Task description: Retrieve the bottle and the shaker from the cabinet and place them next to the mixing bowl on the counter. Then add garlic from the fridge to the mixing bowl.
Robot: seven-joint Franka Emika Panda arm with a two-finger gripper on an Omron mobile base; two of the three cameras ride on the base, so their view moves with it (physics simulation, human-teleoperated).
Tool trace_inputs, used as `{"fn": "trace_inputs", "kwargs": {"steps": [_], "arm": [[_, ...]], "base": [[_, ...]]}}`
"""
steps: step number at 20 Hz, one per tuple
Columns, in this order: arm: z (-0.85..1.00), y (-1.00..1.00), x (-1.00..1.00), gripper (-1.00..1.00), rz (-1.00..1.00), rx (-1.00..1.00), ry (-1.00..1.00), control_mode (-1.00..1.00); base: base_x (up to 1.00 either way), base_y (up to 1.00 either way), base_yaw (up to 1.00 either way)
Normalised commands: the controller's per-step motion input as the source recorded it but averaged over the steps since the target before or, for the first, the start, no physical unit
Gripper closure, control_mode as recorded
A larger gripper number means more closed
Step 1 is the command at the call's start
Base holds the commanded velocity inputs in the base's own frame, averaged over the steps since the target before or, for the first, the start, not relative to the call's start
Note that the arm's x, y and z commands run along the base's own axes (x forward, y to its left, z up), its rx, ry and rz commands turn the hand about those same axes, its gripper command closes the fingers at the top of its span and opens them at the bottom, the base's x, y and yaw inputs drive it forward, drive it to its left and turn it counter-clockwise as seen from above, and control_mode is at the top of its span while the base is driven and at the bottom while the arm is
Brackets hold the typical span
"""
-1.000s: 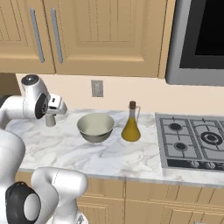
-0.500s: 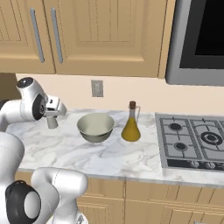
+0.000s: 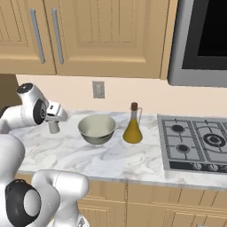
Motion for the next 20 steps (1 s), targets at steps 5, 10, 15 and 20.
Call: {"fn": "trace_inputs", "kwargs": {"steps": [5,10,15,20], "arm": [[-0.30,-0.01,0.26,1.00,0.00,0.00,0.00,-1.00],[-0.20,-0.16,0.24,1.00,0.00,0.00,0.00,-1.00],[-0.12,-0.07,0.06,1.00,0.00,0.00,0.03,-1.00],[-0.08,-0.01,0.01,1.00,0.00,0.01,0.01,-1.00]], "base": [[0.00,0.00,0.00],[0.00,0.00,0.00],[0.00,0.00,0.00],[0.00,0.00,0.00]]}}
